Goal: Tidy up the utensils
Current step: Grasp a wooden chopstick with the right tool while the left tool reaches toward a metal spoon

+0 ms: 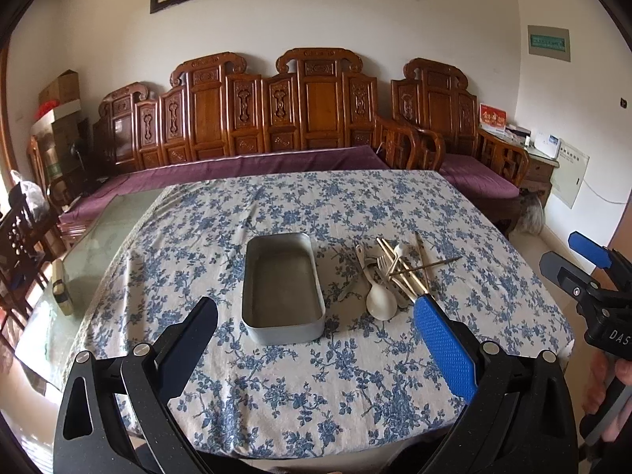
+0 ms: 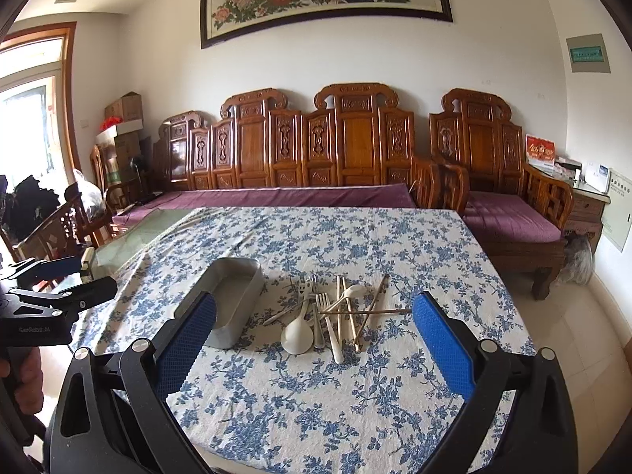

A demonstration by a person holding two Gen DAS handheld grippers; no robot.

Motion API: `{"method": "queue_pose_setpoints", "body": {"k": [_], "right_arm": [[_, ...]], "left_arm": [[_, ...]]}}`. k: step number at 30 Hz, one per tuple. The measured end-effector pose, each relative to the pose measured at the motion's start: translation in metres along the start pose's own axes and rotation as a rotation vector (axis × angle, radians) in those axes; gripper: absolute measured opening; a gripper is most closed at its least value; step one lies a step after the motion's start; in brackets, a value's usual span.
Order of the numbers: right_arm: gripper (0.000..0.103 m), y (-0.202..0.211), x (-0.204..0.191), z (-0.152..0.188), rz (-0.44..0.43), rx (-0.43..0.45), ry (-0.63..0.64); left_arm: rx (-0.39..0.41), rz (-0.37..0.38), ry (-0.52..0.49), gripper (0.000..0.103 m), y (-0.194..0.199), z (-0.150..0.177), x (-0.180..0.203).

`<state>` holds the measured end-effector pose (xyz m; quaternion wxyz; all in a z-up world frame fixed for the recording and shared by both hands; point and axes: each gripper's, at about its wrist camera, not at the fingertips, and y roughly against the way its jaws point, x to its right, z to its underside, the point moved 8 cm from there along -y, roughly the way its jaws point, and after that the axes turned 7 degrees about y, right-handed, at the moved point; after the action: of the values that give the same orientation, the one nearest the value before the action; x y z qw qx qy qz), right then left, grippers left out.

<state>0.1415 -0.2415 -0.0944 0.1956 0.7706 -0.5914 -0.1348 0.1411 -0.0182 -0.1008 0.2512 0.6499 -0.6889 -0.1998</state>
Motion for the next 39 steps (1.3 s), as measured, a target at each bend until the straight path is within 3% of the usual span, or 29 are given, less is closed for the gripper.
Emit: {"method": "queue_pose_setpoints", "body": {"k": [2,10,16,22,28,32,39], "right_arm": [[0.097,-0.018,0.007,0.002,-0.005,-0.018,0.000],[0.075,-0.094,0.047,0.018,-0.046,-0.111,-0.028],[0.074,-0.150,0.074,0.033,-0.045,-0.195,-0.044],[0.074,-0.202,0.097,0.049,-0.059,-0.259,-0.040],[0.072,-0.256,0.106,0.073,-0.096,-0.355,0.056],[0.069,-0.289,0.106,0.088,-0.172,-0.412,0.090],[0.069,-0.312,0.088,0.092,-0.296,-0.439,0.184]], "left_arm": [[-0.020,0.012,-0.005,0.096,-0.013,-0.002,0.003],[-0.107,0.058,-0.028,0.094,-0.080,-0.006,0.026],[-0.176,0.085,-0.050,0.087,-0.127,0.001,0.045],[-0.225,0.100,-0.061,0.086,-0.164,0.011,0.060],[-0.264,0.086,-0.062,0.086,-0.189,0.025,0.065],[-0.289,0.077,-0.053,0.086,-0.201,0.033,0.064],[-0.306,0.062,-0.057,0.086,-0.216,0.039,0.065]]}}
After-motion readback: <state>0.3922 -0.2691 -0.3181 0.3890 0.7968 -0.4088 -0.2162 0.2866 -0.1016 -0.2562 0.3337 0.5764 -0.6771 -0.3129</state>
